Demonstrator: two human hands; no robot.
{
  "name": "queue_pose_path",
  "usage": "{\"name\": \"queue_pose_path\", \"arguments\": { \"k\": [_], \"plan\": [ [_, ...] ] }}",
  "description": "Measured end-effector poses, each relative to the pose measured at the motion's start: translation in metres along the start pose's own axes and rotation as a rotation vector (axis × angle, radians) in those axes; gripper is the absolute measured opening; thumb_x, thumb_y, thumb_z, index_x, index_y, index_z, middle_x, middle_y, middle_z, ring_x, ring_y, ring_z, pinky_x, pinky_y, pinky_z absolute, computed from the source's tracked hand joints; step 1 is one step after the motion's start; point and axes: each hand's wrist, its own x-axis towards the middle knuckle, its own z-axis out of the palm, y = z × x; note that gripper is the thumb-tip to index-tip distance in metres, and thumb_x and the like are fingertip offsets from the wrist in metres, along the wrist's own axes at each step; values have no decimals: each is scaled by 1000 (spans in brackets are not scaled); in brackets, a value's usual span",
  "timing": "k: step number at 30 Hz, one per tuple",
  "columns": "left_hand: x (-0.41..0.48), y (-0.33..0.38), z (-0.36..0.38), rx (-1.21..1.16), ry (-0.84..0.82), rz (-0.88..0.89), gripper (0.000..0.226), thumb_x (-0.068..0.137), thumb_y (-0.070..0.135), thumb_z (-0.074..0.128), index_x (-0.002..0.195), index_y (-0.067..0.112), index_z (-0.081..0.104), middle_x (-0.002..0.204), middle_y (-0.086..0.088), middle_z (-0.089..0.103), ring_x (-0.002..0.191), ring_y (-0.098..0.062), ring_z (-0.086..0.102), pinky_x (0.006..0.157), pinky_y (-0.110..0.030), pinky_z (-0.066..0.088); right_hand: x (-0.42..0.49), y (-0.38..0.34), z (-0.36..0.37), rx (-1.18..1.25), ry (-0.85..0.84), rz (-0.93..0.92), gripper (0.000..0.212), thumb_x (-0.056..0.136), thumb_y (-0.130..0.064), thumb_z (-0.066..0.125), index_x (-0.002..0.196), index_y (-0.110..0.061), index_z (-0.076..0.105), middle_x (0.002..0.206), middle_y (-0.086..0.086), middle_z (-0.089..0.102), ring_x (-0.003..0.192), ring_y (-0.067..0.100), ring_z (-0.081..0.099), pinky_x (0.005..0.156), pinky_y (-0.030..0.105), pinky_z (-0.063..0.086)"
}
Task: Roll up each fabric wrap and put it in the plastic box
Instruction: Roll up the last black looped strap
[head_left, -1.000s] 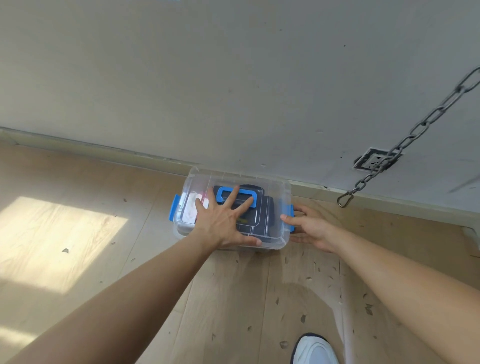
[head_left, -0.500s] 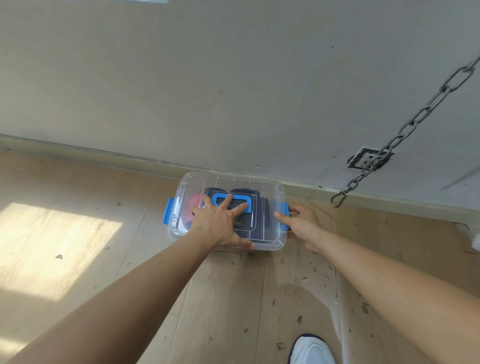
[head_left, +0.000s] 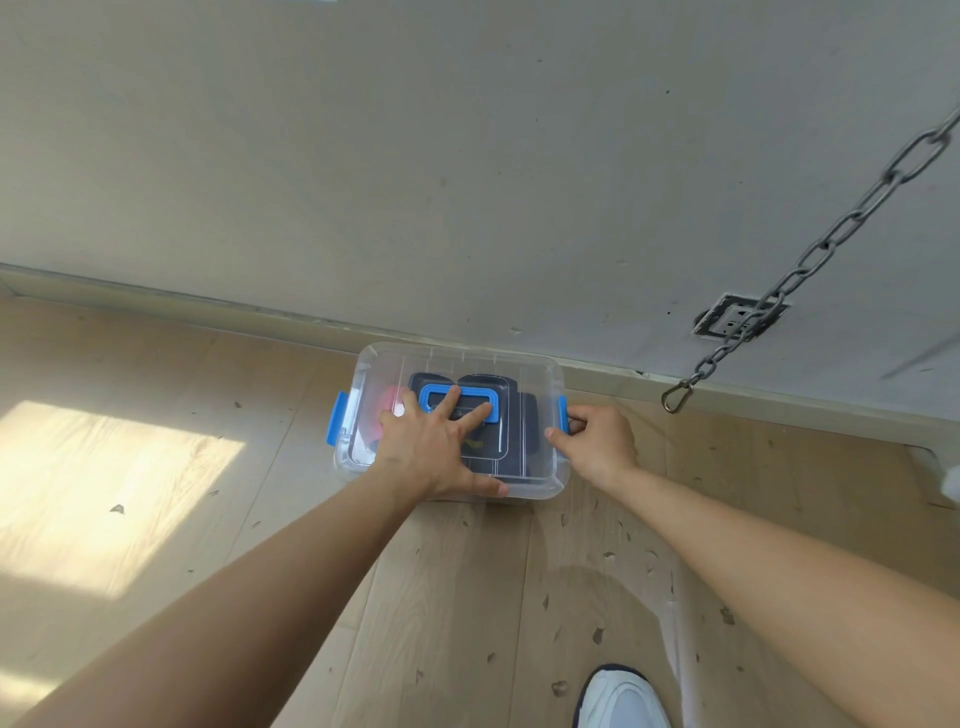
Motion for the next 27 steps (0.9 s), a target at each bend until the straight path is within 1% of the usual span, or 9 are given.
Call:
{"name": "queue_pose_path", "arguments": {
  "k": [3,6,11,14,18,21,23,25,27],
  "plan": [
    [-4,-1,-1,17,5,24,115,64,105,24,158,49,-13,173,2,-3,151,-54,11,108,-59,38,-3,3,-6,-113,-1,-31,41,84,-34,79,121,-20,67,109,-1,67,100,19,63,86,36,55],
    [-9,-12,0,-13,26,44,112,71,100,30,161,42,-3,173,0,5,151,-48,14,108,-56,38,-4,-9,-7,-308,-18,-248,69,83,-41,78,143,-22,50,138,-4,51,128,17,46,106,33,40],
    [-25,-49,9,-355,240,94,79,86,69,61,151,27,45,160,1,42,144,-23,41,112,-42,42,1,-49,20,-463,-275,-500,76,86,-55,69,152,-29,41,163,-6,28,149,21,23,122,42,22],
    [-36,-67,21,-583,410,117,48,90,38,72,134,21,64,139,1,62,125,-19,58,101,-27,42,1,-69,41,-631,-406,-554,82,88,-68,57,157,-41,23,169,-10,7,155,24,5,125,46,12],
    [-40,-88,40,-747,689,-190,37,91,22,72,127,16,66,123,-4,66,113,-28,60,92,-29,41,3,-78,55,-787,-554,-536,73,93,-74,40,156,-53,8,169,-9,-10,155,30,-11,124,53,-5],
    [-37,-107,52,-968,426,-488,73,90,40,73,151,13,44,150,-8,50,135,-30,48,109,-41,41,3,-81,58,-886,-618,-526,77,88,-82,35,155,-54,10,168,-6,-16,153,35,-17,122,60,-7],
    [-34,-117,61,-1218,199,-571,96,87,50,75,159,9,28,155,-12,44,133,-30,49,108,-42,43,3,-85,59,-924,-624,-525,82,84,-86,35,155,-54,11,169,-4,-16,153,37,-17,122,61,-6],
    [-33,-121,66,-1399,119,-562,98,87,49,76,159,3,27,148,-12,50,123,-27,54,100,-36,43,3,-87,60,-923,-622,-520,83,83,-87,36,155,-53,12,169,-3,-14,154,37,-15,122,61,-5],
    [-34,-121,66,-1462,141,-495,76,91,38,75,151,2,44,138,-8,58,122,-27,60,99,-34,46,4,-87,61,-920,-627,-520,83,83,-86,36,155,-53,12,169,-4,-14,154,37,-15,123,61,-4]
  ]
}}
